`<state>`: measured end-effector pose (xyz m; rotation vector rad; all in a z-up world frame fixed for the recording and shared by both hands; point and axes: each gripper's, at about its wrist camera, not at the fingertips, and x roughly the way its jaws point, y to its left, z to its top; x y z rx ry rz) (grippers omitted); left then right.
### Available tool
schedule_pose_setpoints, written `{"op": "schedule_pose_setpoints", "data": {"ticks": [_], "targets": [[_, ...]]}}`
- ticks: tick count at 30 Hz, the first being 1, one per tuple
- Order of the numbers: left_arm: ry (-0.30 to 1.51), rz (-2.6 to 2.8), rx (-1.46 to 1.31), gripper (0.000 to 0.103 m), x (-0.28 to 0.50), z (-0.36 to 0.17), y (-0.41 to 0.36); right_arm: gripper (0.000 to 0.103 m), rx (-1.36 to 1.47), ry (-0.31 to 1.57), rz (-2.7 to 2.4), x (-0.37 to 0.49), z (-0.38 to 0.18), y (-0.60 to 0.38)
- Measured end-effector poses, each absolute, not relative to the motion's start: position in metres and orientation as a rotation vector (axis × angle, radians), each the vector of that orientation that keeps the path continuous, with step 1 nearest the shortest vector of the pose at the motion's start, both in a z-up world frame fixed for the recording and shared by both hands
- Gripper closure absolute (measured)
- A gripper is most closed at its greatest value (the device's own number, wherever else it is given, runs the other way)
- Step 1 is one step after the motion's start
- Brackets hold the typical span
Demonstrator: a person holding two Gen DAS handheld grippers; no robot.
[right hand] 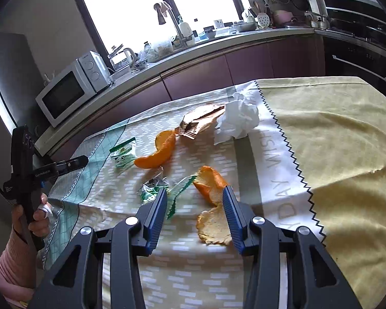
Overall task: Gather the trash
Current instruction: 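Grasp the green snack packet with the left tool while the right tool grasps an orange peel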
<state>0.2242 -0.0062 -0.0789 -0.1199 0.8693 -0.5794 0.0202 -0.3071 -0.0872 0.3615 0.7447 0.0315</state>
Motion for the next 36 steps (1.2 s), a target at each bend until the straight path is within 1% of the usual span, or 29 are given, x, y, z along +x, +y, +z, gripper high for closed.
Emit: {"op": "schedule_pose_setpoints", "data": {"ticks": [17, 23, 24, 26, 27, 28, 29, 30, 31, 33, 34, 35, 36], "targets": [[0.971, -0.565, -0.122, 0.068, 0.267, -0.106, -0.045, 0.06, 0.331, 0.798, 0.021, 0.035, -0.104, -0.322], [0.978, -0.567, -0.117, 0.064, 0.274, -0.11, -0.054, 0.061, 0.334, 0.81, 0.028, 0.037, -0.106, -0.326], [0.979, -0.568, -0.117, 0.064, 0.275, -0.11, -0.056, 0.062, 0.336, 0.812, 0.03, 0.037, -0.106, -0.326], [0.977, -0.569, -0.111, 0.064, 0.275, -0.11, -0.058, 0.071, 0.34, 0.816, 0.036, 0.037, -0.107, -0.326], [0.976, -0.57, -0.11, 0.064, 0.275, -0.111, -0.058, 0.073, 0.34, 0.818, 0.04, 0.037, -0.108, -0.327], [0.976, -0.575, -0.111, 0.064, 0.274, -0.111, -0.059, 0.077, 0.341, 0.819, 0.043, 0.036, -0.108, -0.327], [0.976, -0.583, -0.11, 0.064, 0.273, -0.11, -0.06, 0.083, 0.343, 0.82, 0.044, 0.036, -0.109, -0.328], [0.975, -0.591, -0.109, 0.064, 0.273, -0.111, -0.06, 0.085, 0.348, 0.82, 0.047, 0.036, -0.109, -0.329], [0.975, -0.597, -0.106, 0.065, 0.271, -0.111, -0.061, 0.089, 0.35, 0.821, 0.048, 0.036, -0.109, -0.329], [0.984, -0.609, -0.109, 0.081, 0.27, -0.112, -0.064, 0.092, 0.352, 0.818, 0.051, 0.036, -0.108, -0.33], [0.991, -0.608, -0.113, 0.087, 0.27, -0.114, -0.065, 0.094, 0.353, 0.816, 0.052, 0.035, -0.108, -0.33], [0.998, -0.604, -0.115, 0.09, 0.27, -0.115, -0.066, 0.095, 0.355, 0.814, 0.052, 0.036, -0.107, -0.33], [0.998, -0.601, -0.12, 0.09, 0.27, -0.115, -0.066, 0.095, 0.358, 0.811, 0.052, 0.035, -0.106, -0.331]]}}
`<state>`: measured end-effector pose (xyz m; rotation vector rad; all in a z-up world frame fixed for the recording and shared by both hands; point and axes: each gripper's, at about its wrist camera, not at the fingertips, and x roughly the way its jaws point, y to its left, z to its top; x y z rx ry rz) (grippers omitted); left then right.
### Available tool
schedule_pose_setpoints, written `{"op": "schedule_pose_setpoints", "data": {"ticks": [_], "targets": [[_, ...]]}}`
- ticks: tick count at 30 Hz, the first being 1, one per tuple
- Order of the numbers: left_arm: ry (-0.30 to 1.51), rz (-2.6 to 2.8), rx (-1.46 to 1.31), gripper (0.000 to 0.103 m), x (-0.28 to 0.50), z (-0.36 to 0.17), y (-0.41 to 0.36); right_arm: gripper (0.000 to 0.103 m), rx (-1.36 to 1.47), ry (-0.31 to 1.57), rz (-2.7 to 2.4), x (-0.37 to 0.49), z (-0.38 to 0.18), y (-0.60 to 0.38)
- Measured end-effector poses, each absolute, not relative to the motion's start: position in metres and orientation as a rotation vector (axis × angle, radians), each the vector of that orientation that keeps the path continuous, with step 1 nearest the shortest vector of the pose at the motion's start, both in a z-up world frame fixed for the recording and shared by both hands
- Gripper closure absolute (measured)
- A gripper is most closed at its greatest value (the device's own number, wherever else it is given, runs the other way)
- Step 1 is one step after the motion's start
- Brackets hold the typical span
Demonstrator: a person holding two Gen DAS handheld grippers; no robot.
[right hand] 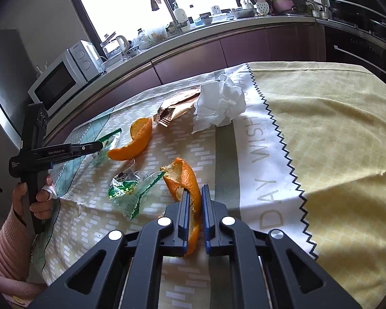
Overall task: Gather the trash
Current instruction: 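Grasp the green snack packet with the left tool while the right tool grasps an orange peel, then carry the packet with the left tool while the right tool carries the peel to the bin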
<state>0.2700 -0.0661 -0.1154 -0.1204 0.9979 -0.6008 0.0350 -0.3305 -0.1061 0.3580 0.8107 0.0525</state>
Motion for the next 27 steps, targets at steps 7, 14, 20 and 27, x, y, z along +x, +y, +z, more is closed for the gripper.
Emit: {"op": "schedule_pose_setpoints", "data": {"ticks": [7, 14, 20, 27], "targets": [[0.972, -0.624, -0.115, 0.096, 0.258, -0.11, -0.067, 0.096, 0.388, 0.779, 0.048, 0.028, -0.1, -0.339], [0.935, -0.651, -0.147, 0.098, 0.246, -0.096, -0.052, 0.096, 0.413, 0.751, 0.056, 0.022, -0.093, -0.345], [0.886, -0.654, -0.185, 0.099, 0.23, -0.078, -0.03, 0.096, 0.417, 0.717, 0.059, 0.017, -0.083, -0.345], [0.838, -0.653, -0.226, 0.099, 0.211, -0.057, 0.0, 0.096, 0.404, 0.687, 0.122, 0.019, -0.066, -0.325]]}}
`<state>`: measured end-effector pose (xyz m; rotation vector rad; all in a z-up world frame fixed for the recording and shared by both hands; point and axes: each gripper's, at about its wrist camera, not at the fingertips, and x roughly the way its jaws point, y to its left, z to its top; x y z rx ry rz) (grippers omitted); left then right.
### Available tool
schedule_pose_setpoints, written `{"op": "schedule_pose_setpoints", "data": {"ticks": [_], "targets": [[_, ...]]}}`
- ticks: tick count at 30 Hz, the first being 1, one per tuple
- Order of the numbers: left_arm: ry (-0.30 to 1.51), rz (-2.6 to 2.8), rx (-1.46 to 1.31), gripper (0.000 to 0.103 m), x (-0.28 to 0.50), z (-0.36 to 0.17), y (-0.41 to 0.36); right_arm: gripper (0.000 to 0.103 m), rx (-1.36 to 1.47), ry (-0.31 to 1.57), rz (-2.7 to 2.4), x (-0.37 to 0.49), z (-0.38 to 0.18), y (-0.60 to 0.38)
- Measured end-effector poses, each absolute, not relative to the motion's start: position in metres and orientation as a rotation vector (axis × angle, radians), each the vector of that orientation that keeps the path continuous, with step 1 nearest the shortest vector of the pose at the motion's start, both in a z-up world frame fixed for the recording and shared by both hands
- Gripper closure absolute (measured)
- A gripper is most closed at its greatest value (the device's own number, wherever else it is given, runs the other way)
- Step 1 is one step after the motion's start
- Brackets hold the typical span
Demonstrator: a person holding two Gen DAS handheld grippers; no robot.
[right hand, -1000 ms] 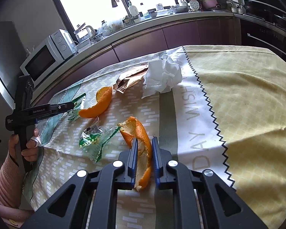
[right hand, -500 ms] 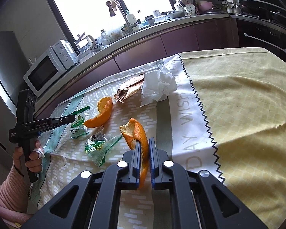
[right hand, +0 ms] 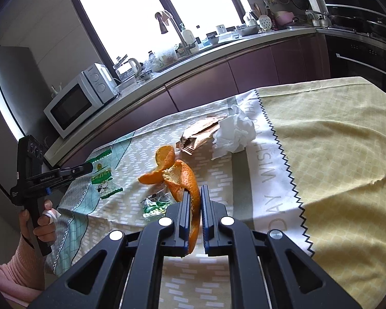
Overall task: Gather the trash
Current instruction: 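Carry the packet with the left tool while the right tool carries the peel to the bin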
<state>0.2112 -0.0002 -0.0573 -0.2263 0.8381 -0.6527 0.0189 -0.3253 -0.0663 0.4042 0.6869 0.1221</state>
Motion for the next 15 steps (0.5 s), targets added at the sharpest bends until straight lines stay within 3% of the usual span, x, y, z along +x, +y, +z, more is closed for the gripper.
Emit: {"op": "schedule_pose_setpoints", "data": {"ticks": [15], "targets": [[0.714, -0.536, -0.31, 0.099, 0.161, -0.015, 0.116, 0.096, 0.34, 0.689, 0.382, 0.057, -0.046, -0.224]]}}
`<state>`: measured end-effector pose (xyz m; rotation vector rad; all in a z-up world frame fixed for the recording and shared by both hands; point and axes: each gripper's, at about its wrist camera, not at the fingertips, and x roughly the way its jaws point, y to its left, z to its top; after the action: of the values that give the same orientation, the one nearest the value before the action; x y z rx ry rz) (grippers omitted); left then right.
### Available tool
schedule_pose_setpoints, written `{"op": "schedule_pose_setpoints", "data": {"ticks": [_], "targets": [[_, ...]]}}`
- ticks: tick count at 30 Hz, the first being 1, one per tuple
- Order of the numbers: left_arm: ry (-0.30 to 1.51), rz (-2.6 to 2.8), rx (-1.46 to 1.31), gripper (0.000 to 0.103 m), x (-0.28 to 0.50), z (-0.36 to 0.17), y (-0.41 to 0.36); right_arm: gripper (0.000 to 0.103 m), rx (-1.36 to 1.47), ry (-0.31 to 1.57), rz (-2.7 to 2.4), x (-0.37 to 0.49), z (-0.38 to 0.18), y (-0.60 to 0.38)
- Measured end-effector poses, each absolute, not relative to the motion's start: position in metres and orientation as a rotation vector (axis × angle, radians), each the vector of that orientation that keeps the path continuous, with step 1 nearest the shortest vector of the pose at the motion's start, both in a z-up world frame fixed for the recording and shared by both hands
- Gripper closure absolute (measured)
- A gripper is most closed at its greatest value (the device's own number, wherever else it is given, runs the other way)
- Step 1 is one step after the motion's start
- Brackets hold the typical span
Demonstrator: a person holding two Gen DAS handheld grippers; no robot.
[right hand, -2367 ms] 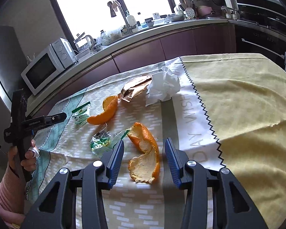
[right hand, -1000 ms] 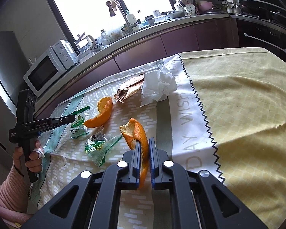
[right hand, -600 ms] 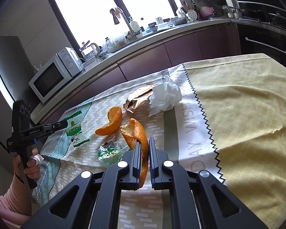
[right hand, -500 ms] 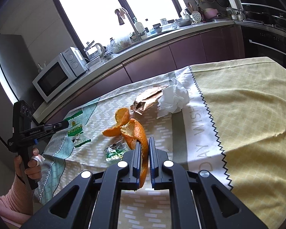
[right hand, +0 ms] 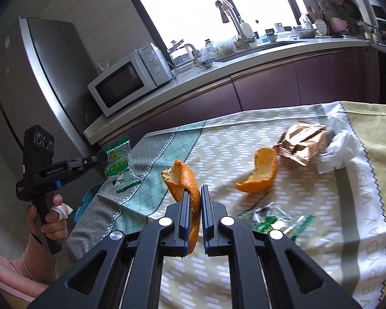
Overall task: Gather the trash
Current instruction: 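Carry the packet with the left tool while the right tool carries the peel to the bin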
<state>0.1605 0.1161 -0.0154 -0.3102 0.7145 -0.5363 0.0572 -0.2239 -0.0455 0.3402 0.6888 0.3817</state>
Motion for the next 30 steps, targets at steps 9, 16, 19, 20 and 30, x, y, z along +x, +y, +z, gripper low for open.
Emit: {"op": "schedule_pose_setpoints", "data": {"ticks": [9, 16, 19, 20, 30], "targets": [[0.653, -0.39, -0.346, 0.099, 0.12, -0.002, 0.211, 0.096, 0.266, 0.728, 0.579, 0.086, -0.038, -0.131], [0.612, -0.235, -0.384, 0.099, 0.09, 0.002, 0.289, 0.096, 0.182, 0.769, 0.741, 0.106, -0.032, -0.047], [0.616, -0.175, -0.402, 0.099, 0.082, -0.004, 0.321, 0.096, 0.144, 0.788, 0.801, 0.114, -0.03, -0.012], [0.619, -0.154, -0.406, 0.099, 0.08, -0.006, 0.331, 0.096, 0.137, 0.795, 0.819, 0.117, -0.03, -0.001], [0.684, -0.019, -0.447, 0.099, 0.072, -0.051, 0.391, 0.096, 0.085, 0.873, 0.908, 0.147, -0.039, 0.088]]}}
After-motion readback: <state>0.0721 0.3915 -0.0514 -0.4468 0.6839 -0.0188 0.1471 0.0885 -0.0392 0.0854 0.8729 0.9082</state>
